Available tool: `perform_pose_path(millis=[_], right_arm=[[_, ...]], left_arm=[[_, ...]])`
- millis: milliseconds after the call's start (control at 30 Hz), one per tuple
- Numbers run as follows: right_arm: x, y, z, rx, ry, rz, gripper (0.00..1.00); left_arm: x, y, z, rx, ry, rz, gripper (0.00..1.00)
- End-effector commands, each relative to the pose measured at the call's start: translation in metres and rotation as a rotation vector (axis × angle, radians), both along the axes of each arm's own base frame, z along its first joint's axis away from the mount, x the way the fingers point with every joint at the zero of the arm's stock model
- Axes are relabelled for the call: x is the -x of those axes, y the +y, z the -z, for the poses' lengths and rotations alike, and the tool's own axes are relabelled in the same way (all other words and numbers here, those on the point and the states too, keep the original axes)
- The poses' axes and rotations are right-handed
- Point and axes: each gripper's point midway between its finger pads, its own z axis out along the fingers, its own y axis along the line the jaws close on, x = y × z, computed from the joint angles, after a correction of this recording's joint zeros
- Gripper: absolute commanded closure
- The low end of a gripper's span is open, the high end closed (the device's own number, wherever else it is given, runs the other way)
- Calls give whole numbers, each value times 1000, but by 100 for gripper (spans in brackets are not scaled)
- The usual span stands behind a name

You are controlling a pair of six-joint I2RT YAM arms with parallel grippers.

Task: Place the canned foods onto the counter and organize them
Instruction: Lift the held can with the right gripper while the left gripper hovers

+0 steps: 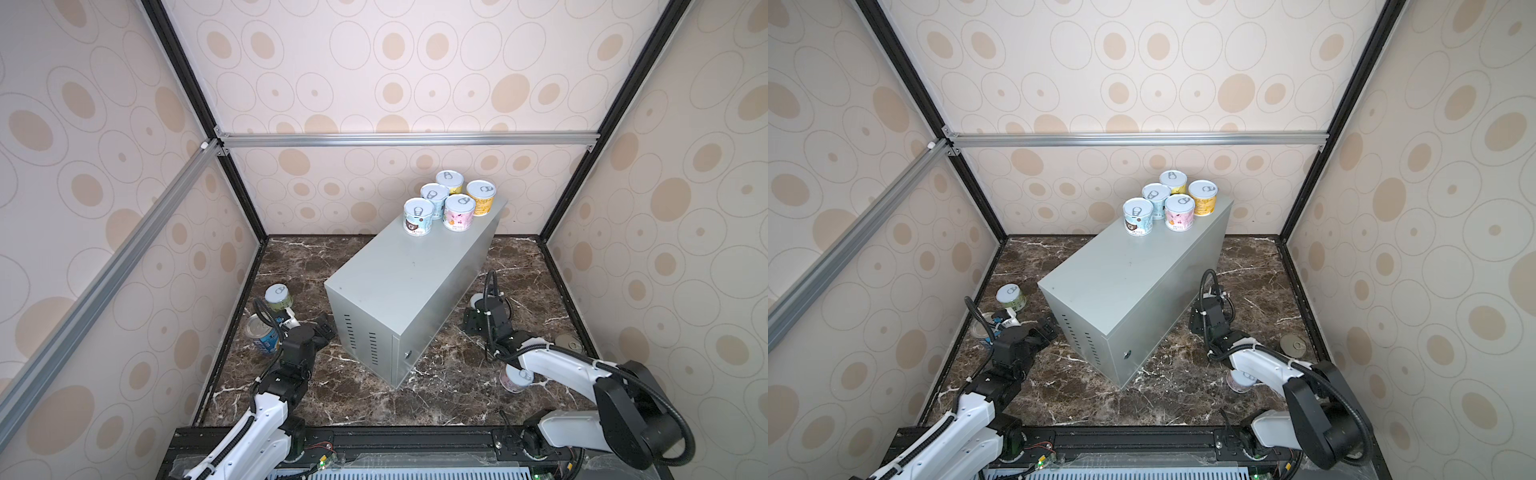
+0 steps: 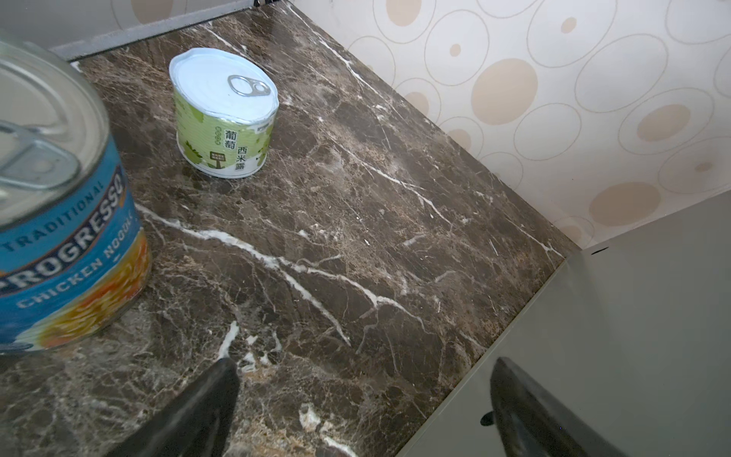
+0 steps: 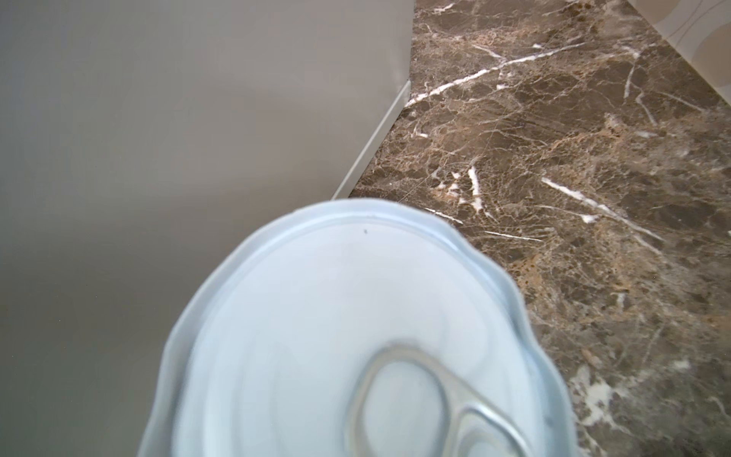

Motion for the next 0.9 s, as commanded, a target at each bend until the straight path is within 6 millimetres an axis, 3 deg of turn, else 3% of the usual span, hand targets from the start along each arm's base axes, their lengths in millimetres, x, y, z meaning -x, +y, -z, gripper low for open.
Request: perform_pose_path(millis=[0, 500, 633, 867], right_arm=[[12, 2, -17, -3, 16, -50, 46], [87, -5, -86, -50, 75, -205, 46], [103, -4, -104, -61, 95, -253, 46], [119, -2, -154, -92, 47, -308, 47]], left_arm=[[0, -1, -13, -4, -2, 15, 1], [5, -16, -53, 3, -9, 122, 1], [6, -20, -70, 0, -25, 150, 1], [5, -23, -99, -26, -51, 181, 1]])
